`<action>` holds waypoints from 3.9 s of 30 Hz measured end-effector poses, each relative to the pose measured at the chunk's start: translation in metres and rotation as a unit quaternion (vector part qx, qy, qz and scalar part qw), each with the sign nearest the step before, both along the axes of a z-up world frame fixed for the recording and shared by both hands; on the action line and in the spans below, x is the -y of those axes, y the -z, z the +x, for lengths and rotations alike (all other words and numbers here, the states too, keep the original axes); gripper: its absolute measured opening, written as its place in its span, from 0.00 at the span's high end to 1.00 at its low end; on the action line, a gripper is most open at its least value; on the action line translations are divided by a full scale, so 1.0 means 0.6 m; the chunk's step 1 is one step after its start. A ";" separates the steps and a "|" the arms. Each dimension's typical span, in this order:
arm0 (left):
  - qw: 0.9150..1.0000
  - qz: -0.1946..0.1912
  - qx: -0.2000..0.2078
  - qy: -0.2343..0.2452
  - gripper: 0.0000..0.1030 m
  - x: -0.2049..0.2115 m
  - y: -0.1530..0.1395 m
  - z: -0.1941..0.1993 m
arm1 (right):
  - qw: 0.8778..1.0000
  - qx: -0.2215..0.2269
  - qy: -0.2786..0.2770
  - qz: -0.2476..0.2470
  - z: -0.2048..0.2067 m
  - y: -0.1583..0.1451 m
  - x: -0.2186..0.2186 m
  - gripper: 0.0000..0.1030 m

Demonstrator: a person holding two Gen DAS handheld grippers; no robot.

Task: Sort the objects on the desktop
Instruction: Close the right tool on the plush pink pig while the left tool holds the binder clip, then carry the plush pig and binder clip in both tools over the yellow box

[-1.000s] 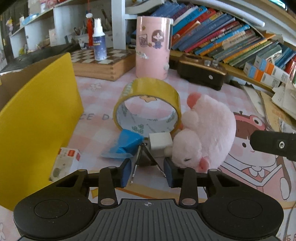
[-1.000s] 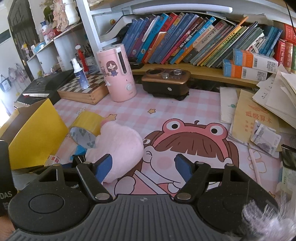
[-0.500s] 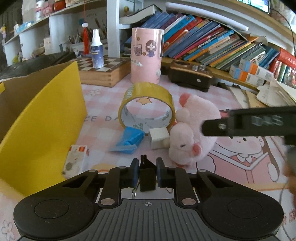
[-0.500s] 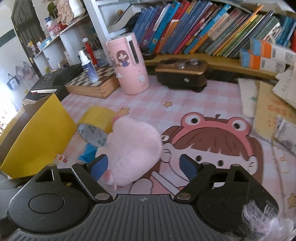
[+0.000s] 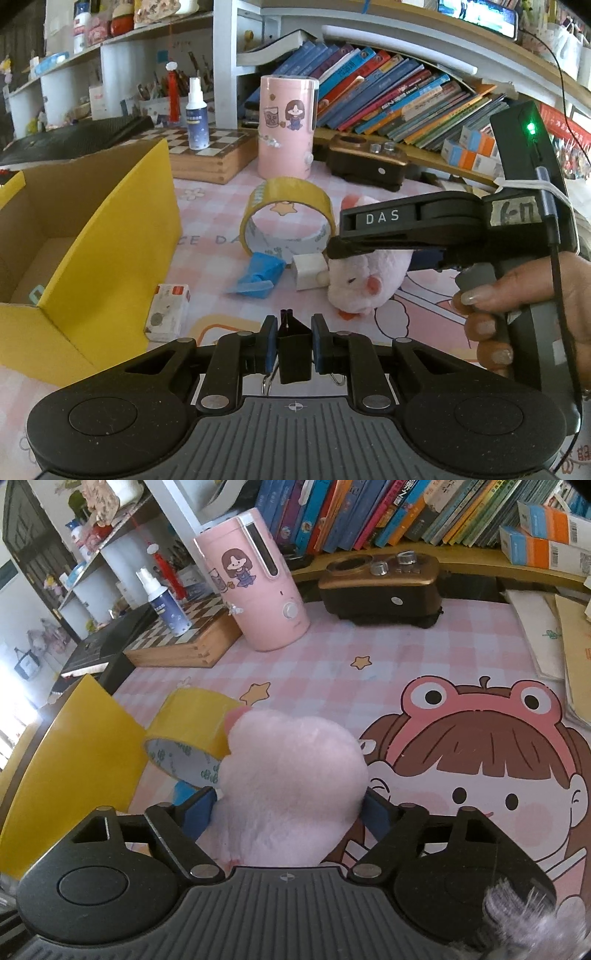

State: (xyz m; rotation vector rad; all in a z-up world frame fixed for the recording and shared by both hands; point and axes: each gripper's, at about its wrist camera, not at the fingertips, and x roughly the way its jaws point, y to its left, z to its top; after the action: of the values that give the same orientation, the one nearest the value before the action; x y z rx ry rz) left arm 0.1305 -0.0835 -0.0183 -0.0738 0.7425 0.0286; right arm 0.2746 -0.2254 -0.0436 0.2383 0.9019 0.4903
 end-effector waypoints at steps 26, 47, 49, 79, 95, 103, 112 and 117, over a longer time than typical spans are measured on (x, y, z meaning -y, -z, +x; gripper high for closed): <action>0.999 -0.019 0.033 0.028 0.83 -0.022 -0.048 -0.073 | 0.998 0.063 -0.002 -0.020 -0.157 -0.088 0.058 0.41; 0.993 -0.040 0.065 0.094 0.83 -0.134 -0.068 -0.184 | 0.994 0.069 0.048 -0.063 -0.355 -0.116 -0.036 0.41; 0.992 -0.041 0.064 0.099 0.83 -0.149 -0.068 -0.198 | 0.994 0.067 0.053 -0.064 -0.374 -0.116 -0.051 0.41; 0.995 -0.055 0.067 0.055 0.83 -0.348 -0.055 -0.371 | 0.996 0.051 -0.031 -0.073 -0.559 -0.094 -0.275 0.41; 0.995 -0.054 0.087 0.019 0.83 -0.397 -0.065 -0.380 | 0.992 0.073 -0.070 -0.075 -0.555 -0.110 -0.329 0.41; 0.994 -0.044 0.103 0.015 0.83 -0.412 -0.081 -0.365 | 0.990 0.085 -0.082 -0.075 -0.537 -0.122 -0.348 0.41; 0.990 -0.032 0.135 0.008 0.83 -0.421 -0.116 -0.318 | 0.987 0.119 -0.089 -0.064 -0.492 -0.160 -0.356 0.41; 0.988 -0.023 0.154 0.000 0.83 -0.423 -0.136 -0.278 | 0.983 0.149 -0.095 -0.049 -0.451 -0.191 -0.359 0.41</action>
State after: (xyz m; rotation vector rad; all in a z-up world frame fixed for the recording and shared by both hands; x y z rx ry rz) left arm -0.0366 0.1705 0.0633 -0.1188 0.4342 0.0001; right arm 0.0039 -0.0101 0.0708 -0.0140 0.6556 0.6377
